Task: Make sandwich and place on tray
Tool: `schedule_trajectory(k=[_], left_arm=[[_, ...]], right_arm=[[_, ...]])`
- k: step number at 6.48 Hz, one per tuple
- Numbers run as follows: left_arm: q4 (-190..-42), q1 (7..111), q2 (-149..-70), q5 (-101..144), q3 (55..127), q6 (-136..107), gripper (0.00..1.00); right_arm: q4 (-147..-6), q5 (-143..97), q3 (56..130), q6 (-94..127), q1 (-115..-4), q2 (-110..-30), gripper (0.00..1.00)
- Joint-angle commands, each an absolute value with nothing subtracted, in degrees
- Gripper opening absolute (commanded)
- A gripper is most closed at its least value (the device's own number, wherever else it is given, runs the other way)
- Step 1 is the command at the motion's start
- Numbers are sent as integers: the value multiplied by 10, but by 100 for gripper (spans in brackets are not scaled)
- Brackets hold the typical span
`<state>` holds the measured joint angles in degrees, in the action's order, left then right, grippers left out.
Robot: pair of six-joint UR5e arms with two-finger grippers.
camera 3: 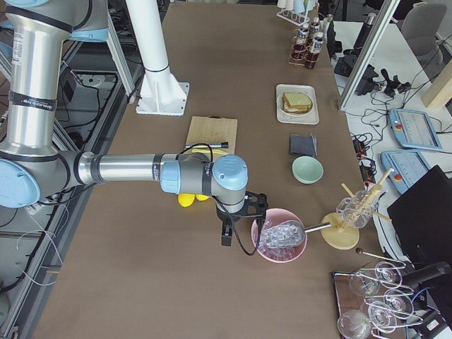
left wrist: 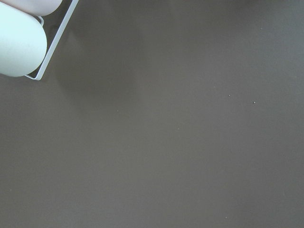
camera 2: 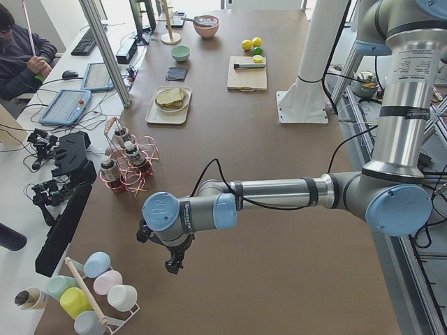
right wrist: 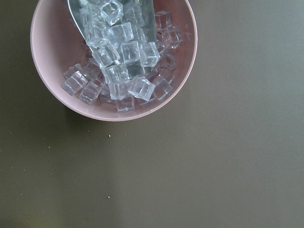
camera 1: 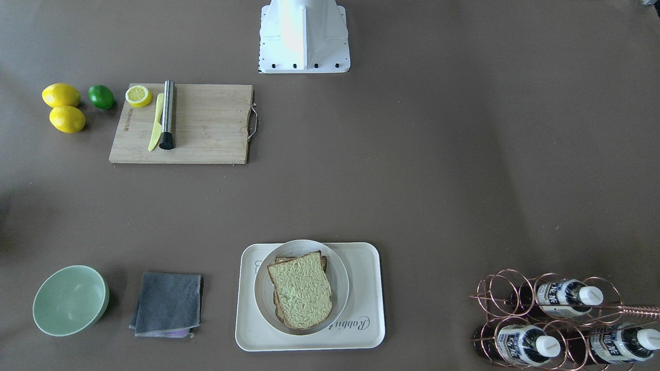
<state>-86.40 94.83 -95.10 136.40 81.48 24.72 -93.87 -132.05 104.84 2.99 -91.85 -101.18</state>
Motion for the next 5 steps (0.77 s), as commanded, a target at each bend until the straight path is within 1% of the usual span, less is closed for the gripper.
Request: schedule_trajectory(k=[1, 5], left_arm=[[-864, 948, -951, 1364, 815, 248, 98], [-864, 948, -951, 1364, 814, 248, 98]], right_arm=[[-939, -1324, 1050, 30, -918, -1012, 100], [-939, -1329, 1050, 26, -918, -1012, 100]])
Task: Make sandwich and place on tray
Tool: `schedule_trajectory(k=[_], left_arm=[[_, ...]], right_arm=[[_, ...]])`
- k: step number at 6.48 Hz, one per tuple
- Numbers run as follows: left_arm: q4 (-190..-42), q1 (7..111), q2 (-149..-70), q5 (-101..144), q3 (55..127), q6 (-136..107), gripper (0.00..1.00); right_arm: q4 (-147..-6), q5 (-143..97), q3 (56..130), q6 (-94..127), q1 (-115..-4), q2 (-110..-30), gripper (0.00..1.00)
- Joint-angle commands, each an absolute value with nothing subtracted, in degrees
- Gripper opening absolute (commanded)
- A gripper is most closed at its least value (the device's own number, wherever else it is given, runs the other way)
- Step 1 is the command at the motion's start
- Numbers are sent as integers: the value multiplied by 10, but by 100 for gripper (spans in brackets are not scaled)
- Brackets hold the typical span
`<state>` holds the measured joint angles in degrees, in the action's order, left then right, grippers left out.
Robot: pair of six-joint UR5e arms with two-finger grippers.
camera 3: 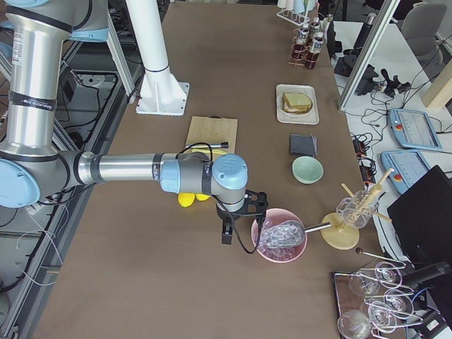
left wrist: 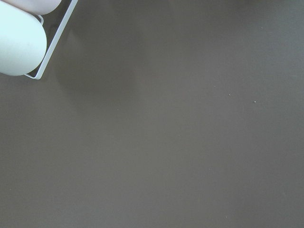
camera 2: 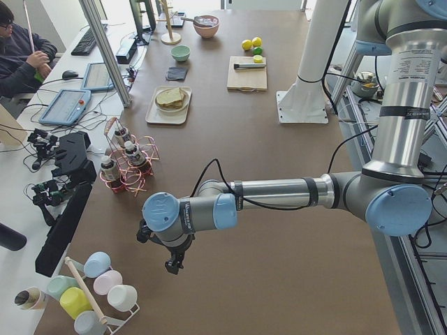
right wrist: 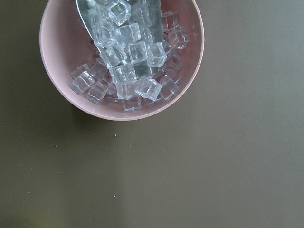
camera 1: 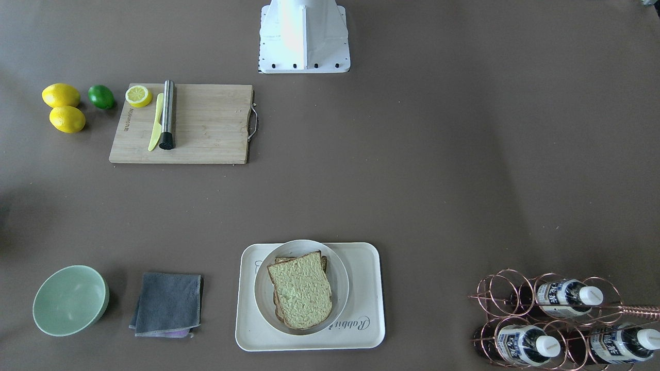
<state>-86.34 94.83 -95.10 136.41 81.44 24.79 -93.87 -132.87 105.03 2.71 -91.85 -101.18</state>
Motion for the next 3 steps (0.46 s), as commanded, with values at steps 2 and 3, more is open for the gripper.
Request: schedule_trajectory(k=[2, 3], left_arm=[[-864, 948, -947, 1364, 817, 248, 98], [-864, 948, -947, 1364, 817, 248, 98]], right_arm=[[-939, -1327, 1050, 27, -918, -1013, 100], [-939, -1327, 1051, 27, -919, -1013, 100]])
